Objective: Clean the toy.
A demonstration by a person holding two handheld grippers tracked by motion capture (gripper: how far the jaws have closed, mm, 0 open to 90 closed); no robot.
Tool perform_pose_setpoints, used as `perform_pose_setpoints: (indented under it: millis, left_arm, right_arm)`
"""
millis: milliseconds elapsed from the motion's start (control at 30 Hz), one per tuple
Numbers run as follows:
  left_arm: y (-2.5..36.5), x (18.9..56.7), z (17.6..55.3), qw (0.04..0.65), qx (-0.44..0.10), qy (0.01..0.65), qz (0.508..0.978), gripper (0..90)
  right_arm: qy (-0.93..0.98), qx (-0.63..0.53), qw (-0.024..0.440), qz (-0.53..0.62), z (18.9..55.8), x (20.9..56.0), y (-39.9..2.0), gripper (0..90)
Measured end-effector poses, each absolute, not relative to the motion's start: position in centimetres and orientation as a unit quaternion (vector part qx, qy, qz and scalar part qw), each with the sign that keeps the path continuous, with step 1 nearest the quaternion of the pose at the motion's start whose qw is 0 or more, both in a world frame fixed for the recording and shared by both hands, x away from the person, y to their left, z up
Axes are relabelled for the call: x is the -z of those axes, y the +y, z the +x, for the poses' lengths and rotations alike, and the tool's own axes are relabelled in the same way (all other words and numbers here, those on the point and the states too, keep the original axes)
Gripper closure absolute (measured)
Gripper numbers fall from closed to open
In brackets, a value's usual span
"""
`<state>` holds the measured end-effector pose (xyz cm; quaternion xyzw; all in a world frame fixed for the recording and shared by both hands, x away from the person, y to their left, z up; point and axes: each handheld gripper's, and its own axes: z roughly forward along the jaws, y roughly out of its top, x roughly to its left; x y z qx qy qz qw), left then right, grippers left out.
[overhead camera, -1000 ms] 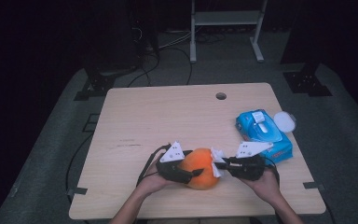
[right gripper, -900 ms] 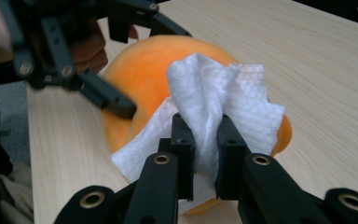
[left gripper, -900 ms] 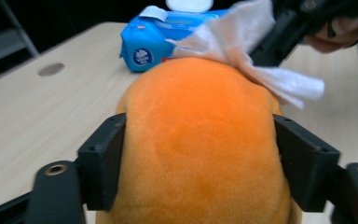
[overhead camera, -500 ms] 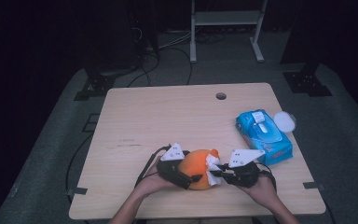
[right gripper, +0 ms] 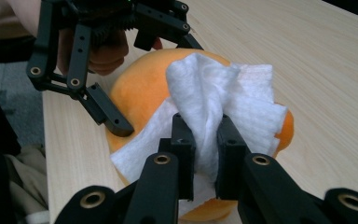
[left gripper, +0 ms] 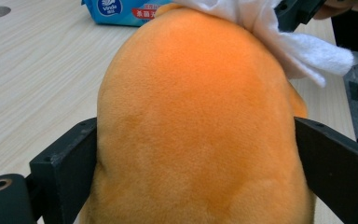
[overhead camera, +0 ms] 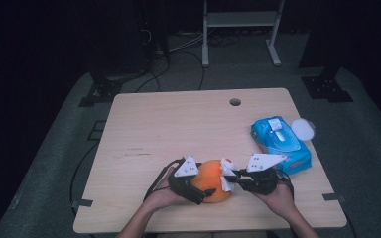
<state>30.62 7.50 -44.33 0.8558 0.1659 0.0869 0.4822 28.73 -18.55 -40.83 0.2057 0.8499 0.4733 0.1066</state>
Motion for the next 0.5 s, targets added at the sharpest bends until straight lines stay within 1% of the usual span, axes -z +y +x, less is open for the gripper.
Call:
perform_pose_setpoints:
  millis: [100,267,433,500]
  left_arm:
    - [7.4,44.4,30.6,0.484,-0.089,0.166,0.855,6.4]
    - [7.3,44.4,30.4,0.483,-0.094,0.162,0.855,6.3]
    - [6.8,44.1,29.9,0.471,-0.111,0.145,0.863,6.2]
    - [6.8,44.1,29.9,0.470,-0.111,0.145,0.864,6.2]
  right_arm:
    - [0.845,-0.474,0.097,0.228,29.5,41.4,-19.6,80.2]
    - [0.845,-0.454,0.103,0.263,30.3,42.7,-21.1,80.2]
    - [0.836,-0.481,0.103,0.243,29.5,41.2,-20.1,80.2]
    - [0.840,-0.479,0.113,0.228,29.1,40.8,-19.5,80.2]
